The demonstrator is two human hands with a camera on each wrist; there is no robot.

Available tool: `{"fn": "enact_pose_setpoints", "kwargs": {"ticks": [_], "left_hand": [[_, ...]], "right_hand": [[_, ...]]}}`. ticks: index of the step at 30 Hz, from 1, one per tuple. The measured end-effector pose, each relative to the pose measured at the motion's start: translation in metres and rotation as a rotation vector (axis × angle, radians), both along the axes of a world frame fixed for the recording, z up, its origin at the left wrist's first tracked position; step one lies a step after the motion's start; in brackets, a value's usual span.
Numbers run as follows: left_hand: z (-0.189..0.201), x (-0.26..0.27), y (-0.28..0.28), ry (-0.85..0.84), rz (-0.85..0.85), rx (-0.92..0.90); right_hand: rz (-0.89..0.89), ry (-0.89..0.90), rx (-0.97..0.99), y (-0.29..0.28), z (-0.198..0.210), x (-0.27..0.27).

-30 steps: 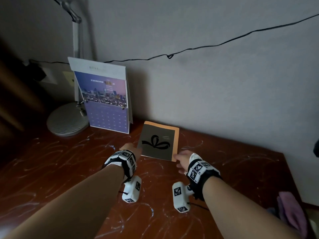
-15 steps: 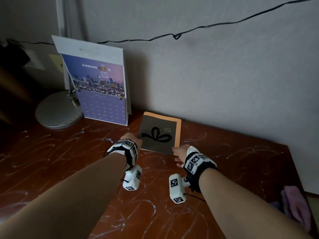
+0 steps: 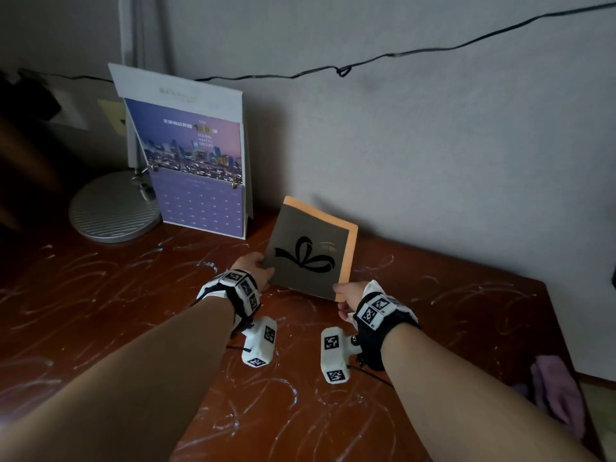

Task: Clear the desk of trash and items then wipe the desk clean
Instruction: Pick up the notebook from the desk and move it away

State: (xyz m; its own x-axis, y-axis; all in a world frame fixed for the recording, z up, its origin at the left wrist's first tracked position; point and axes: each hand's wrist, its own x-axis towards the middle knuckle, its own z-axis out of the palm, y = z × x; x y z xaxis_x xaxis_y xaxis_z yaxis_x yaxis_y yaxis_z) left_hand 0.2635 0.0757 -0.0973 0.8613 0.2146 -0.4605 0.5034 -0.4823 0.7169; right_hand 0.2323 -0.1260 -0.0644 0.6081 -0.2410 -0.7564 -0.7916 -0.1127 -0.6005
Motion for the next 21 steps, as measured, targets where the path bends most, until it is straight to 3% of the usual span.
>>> {"fn": "enact_pose_setpoints", "kwargs": {"ticks": [5,12,21], "left_hand": [[0.031,-0.028,0.003,-0.048,0.056,-0.184],[0.091,-0.091,-0.007,-0.143,0.056,-0.296],[0.147,-0.217,0.01,-0.37,0.171,-0.19]], "right_hand": [[0.043,-0.172,-0.04,-0.007,0.024,-0.023],[-0.012,-0.34,0.138,-0.02,0.079,-0.075],[0.26,-0.501,0.128,-0.002,0.122,-0.141]]}}
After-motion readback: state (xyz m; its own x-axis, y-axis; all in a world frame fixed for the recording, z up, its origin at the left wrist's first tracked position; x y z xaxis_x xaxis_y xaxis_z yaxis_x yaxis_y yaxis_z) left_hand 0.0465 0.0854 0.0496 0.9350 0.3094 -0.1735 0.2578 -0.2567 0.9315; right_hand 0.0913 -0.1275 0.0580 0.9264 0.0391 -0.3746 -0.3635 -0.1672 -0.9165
